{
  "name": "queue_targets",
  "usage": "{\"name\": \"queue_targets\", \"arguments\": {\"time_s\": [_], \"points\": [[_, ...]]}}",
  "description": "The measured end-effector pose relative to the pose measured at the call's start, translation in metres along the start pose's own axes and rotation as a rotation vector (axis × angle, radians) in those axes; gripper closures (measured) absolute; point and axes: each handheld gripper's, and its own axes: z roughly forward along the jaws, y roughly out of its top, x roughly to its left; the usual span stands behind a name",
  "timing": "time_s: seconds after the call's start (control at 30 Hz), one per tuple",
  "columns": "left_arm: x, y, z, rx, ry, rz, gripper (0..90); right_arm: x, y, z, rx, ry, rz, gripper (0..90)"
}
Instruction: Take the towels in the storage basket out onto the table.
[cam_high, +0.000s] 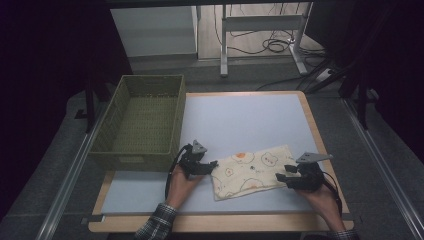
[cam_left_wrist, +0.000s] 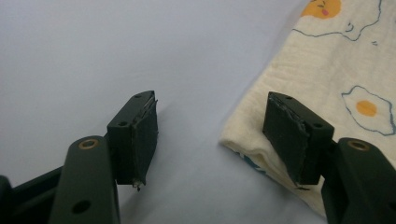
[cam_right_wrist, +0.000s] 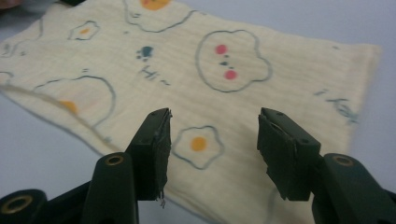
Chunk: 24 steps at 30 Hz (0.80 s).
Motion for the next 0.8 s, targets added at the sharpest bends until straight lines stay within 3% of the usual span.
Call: {"name": "queue_targets", "arguments": {"time_s": [0.3, 0.53, 0.8], "points": [[0.000, 0.000, 0.000, -0.003, -0.002, -0.006, 35.4, 0.030, 0.007, 0.015, 0.020, 0.072, -0.068, 46.8], [0.000, 0.000, 0.000, -0.004, -0.002, -0.007, 35.5, 0.059, 0.018, 0.031, 0.044, 0.147, -0.149, 55.3], [0.000, 0.000, 0.000, 0.000, -0.002, -0.002, 35.5, 0.089, 0.029, 0.050, 0.050, 0.249, -0.192, 66.5]]}}
